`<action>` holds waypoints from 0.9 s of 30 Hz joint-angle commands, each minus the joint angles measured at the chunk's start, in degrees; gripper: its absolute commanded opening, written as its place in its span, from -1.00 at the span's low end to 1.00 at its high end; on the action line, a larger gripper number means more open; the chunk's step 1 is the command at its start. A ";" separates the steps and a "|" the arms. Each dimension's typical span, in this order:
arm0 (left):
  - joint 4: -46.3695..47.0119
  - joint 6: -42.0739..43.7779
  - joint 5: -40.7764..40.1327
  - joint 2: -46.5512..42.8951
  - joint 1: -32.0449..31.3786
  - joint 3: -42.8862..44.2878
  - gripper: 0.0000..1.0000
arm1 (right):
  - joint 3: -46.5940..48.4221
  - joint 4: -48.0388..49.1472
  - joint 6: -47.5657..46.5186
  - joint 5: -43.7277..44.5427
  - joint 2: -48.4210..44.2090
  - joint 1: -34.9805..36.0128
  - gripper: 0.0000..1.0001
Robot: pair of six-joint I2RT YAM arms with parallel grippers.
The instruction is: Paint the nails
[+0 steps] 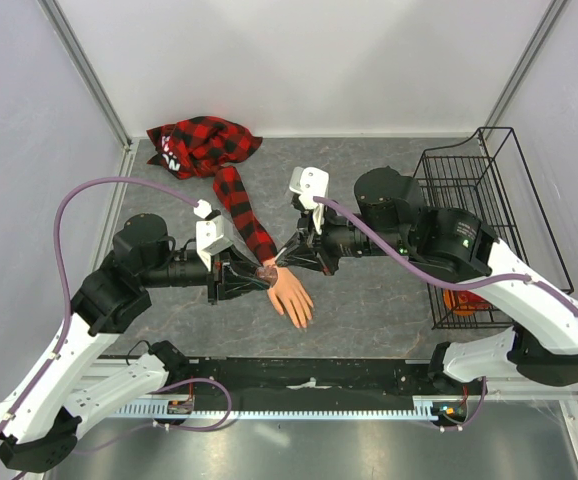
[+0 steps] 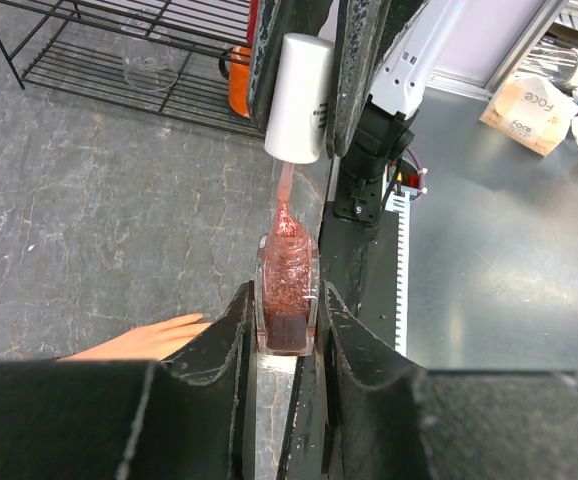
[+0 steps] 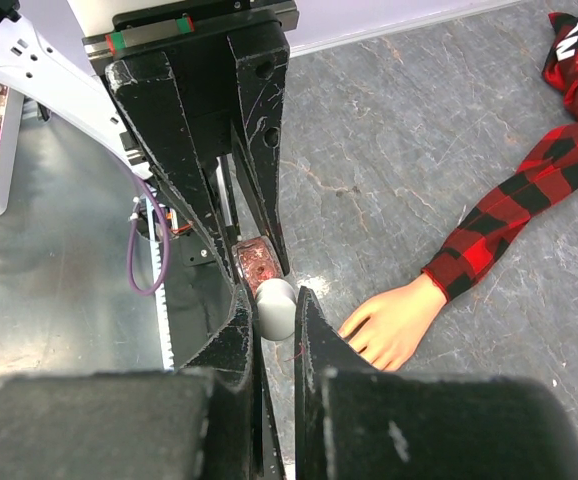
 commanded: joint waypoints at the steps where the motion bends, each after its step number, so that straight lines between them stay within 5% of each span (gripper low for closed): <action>1: 2.62 1.51 -0.38 -0.59 0.44 0.22 -0.96 | 1.10 1.47 0.76 0.95 -1.81 -0.05 -1.00; 20: 2.54 1.60 -1.78 -1.12 0.44 -0.14 -0.96 | -0.04 3.75 1.99 2.96 -3.21 -0.14 -1.00; 27: 9.10 0.72 -11.61 -4.63 0.44 -3.38 -0.96 | -4.95 6.57 6.29 19.91 -8.39 -0.14 -1.00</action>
